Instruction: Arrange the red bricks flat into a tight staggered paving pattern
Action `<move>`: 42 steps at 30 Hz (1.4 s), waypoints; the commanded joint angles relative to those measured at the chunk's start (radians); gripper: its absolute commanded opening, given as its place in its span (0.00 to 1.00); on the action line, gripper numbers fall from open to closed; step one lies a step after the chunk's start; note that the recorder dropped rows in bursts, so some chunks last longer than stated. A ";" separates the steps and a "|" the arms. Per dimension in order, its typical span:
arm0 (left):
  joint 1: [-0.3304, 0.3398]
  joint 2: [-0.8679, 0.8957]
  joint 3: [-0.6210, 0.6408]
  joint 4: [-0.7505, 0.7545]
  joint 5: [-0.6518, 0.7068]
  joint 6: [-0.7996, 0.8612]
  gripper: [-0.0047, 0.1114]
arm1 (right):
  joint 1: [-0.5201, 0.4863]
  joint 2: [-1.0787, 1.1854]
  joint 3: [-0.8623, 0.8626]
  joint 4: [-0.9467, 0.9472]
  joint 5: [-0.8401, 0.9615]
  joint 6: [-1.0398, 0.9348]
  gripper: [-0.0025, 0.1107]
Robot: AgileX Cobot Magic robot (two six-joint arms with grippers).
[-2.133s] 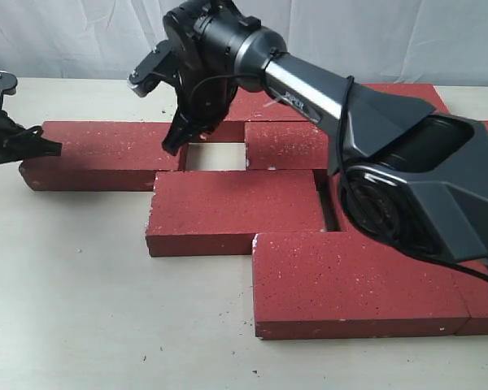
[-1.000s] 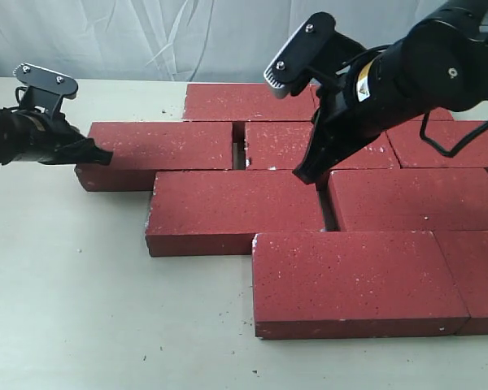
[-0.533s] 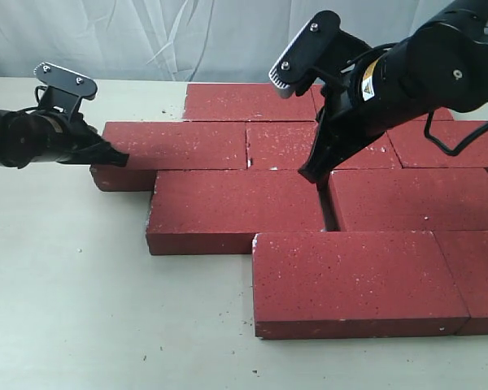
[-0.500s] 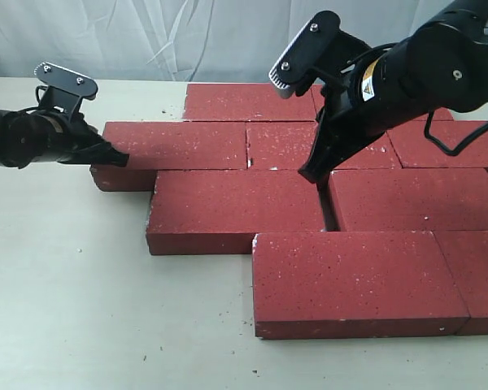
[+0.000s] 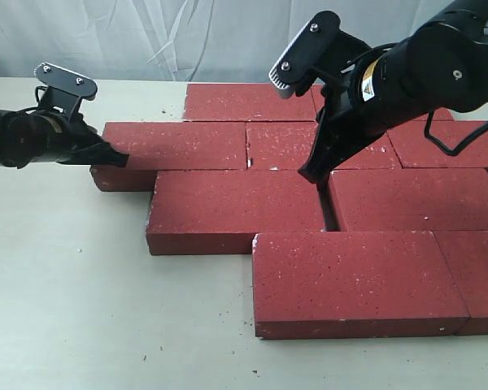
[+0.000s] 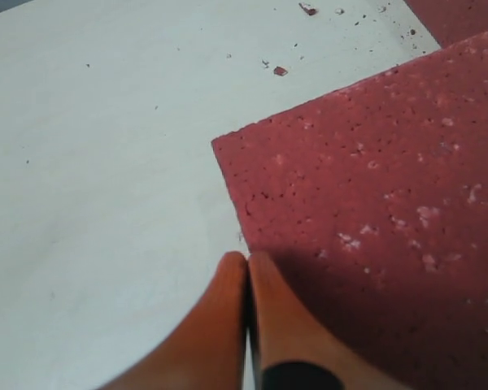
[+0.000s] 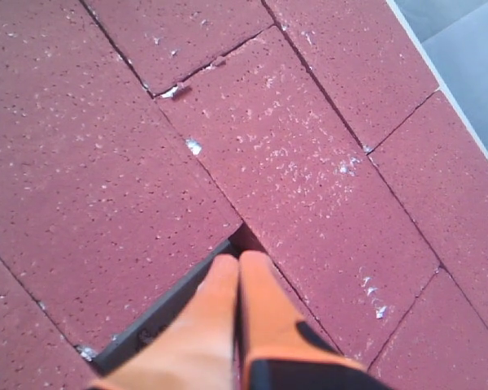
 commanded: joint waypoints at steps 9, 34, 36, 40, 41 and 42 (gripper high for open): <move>0.072 -0.052 -0.003 0.004 0.088 -0.002 0.04 | -0.005 -0.007 0.002 -0.004 -0.009 0.000 0.01; -0.034 -0.118 -0.042 -0.429 0.920 0.497 0.04 | -0.005 0.012 0.002 0.046 -0.053 0.010 0.01; -0.066 -0.106 -0.055 -0.429 0.906 0.497 0.04 | -0.005 0.012 0.002 0.046 -0.053 0.010 0.01; -0.122 -0.077 -0.080 -0.435 0.874 0.490 0.04 | -0.005 0.012 0.002 0.046 -0.053 0.010 0.01; -0.133 -0.070 -0.085 -0.440 0.868 0.488 0.04 | -0.005 0.012 0.002 0.046 -0.053 0.010 0.01; -0.142 -0.059 -0.090 -0.444 0.868 0.488 0.04 | -0.005 0.012 0.002 0.046 -0.053 0.010 0.01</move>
